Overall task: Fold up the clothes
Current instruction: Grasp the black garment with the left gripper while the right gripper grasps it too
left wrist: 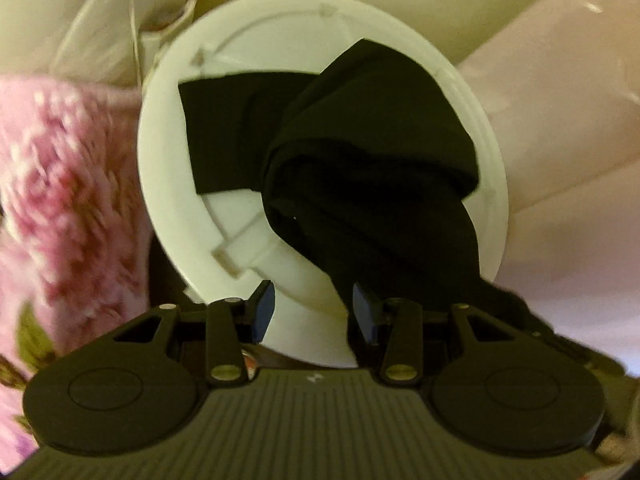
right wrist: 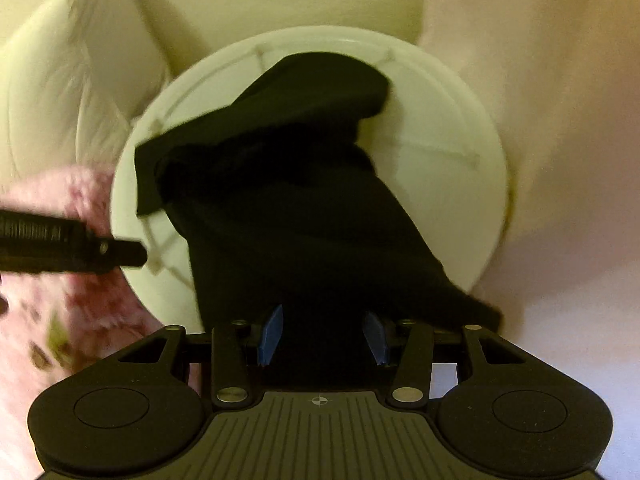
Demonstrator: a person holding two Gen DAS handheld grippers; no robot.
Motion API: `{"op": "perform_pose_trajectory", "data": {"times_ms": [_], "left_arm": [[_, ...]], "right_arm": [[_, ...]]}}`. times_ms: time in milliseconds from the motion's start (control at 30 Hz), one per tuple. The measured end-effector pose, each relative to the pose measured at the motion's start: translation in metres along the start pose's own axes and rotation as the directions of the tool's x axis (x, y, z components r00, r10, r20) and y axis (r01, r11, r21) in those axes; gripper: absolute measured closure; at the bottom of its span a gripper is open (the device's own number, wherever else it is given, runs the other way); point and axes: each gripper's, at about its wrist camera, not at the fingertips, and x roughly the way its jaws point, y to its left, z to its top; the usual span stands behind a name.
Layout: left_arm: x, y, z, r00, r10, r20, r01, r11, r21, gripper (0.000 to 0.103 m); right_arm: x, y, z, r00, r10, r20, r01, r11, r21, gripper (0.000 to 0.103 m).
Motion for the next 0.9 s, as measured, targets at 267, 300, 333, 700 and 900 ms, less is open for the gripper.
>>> {"op": "perform_pose_trajectory", "data": {"times_ms": [267, 300, 333, 700, 900], "left_arm": [[0.034, 0.008, 0.005, 0.994, -0.107, -0.035, 0.097, 0.973, -0.212, 0.064], [0.035, 0.009, 0.005, 0.992, -0.119, -0.032, 0.109, 0.966, -0.236, 0.064], [0.036, 0.011, 0.004, 0.99, -0.136, -0.03, 0.123, 0.956, -0.267, 0.064], [0.025, 0.041, -0.005, 0.983, -0.176, 0.045, 0.177, 0.88, -0.44, 0.062], [0.027, 0.051, 0.009, 0.987, -0.135, 0.083, 0.157, 0.877, -0.454, 0.06]], "right_arm": [[0.021, 0.018, 0.012, 0.988, -0.127, 0.085, 0.146, 0.949, -0.279, 0.055], [0.02, 0.017, 0.011, 0.988, -0.129, 0.086, 0.149, 0.943, -0.296, 0.055], [0.019, 0.016, 0.011, 0.987, -0.132, 0.087, 0.153, 0.937, -0.314, 0.055], [0.0, 0.036, 0.006, 0.969, -0.152, 0.195, 0.235, 0.812, -0.535, 0.055], [0.03, 0.049, 0.004, 0.941, -0.213, 0.263, 0.337, 0.652, -0.679, 0.055]]}}
